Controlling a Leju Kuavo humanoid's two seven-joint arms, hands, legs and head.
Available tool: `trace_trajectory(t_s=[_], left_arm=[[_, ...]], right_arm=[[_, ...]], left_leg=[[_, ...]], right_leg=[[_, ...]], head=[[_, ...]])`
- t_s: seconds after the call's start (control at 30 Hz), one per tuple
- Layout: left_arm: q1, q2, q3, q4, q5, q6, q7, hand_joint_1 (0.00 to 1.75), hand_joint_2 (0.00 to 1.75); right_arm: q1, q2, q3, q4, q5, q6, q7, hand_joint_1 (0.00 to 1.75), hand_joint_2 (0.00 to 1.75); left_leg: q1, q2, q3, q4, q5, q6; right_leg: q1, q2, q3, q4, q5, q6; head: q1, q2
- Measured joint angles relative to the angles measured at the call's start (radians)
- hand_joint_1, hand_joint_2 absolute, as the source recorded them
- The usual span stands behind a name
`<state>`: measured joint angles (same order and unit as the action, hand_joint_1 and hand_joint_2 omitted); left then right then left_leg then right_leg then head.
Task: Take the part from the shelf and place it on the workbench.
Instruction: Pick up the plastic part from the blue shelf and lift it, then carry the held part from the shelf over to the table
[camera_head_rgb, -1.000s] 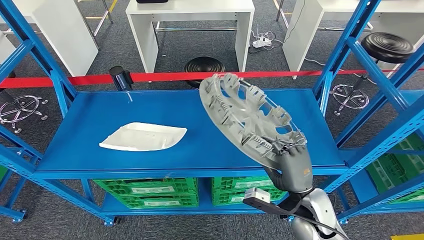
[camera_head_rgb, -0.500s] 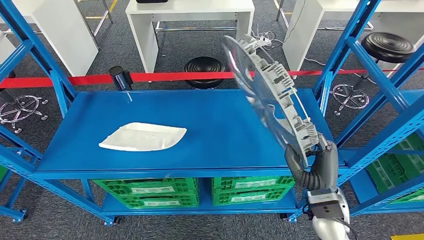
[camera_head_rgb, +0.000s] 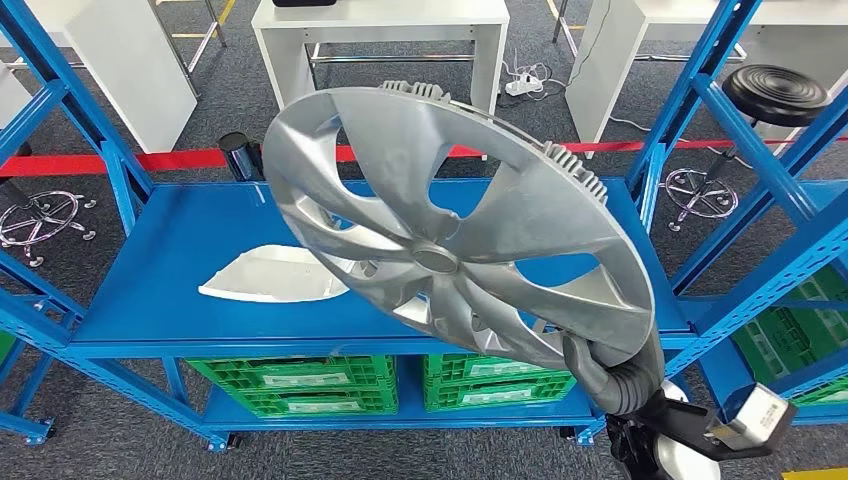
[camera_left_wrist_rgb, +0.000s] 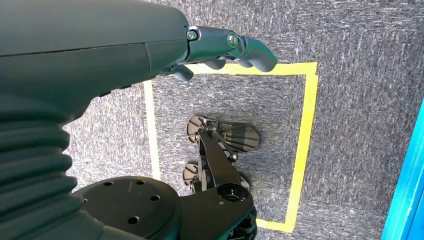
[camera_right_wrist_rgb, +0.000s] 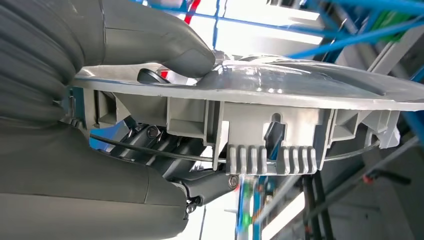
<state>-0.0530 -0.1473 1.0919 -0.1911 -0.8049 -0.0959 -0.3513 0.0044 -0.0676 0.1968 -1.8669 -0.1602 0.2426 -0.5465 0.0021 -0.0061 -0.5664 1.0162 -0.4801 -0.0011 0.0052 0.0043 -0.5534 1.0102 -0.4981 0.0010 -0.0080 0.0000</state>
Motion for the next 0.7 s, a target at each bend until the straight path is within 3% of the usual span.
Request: trace_trajectory(t_s=[0.4, 0.7], left_arm=[[-0.001, 0.0, 0.012, 0.0, 0.006, 0.0, 0.028, 0.0, 1.75], [-0.003, 0.0, 0.019, 0.0, 0.006, -0.012, 0.041, 0.0, 1.75]], right_arm=[[-0.013, -0.004, 0.008, 0.003, -0.126, 0.154, 0.054, 1.75, 1.75], [-0.038, -0.027, 0.071, 0.025, -0.101, 0.18, 0.09, 1.75, 1.75]], left_leg=[[0.0, 0.0, 0.0, 0.0, 0.0, 0.0], [0.0, 0.0, 0.0, 0.0, 0.0, 0.0]], right_leg=[[0.0, 0.0, 0.0, 0.0, 0.0, 0.0], [0.0, 0.0, 0.0, 0.0, 0.0, 0.0]], head=[[0.0, 0.0], [0.0, 0.0]])
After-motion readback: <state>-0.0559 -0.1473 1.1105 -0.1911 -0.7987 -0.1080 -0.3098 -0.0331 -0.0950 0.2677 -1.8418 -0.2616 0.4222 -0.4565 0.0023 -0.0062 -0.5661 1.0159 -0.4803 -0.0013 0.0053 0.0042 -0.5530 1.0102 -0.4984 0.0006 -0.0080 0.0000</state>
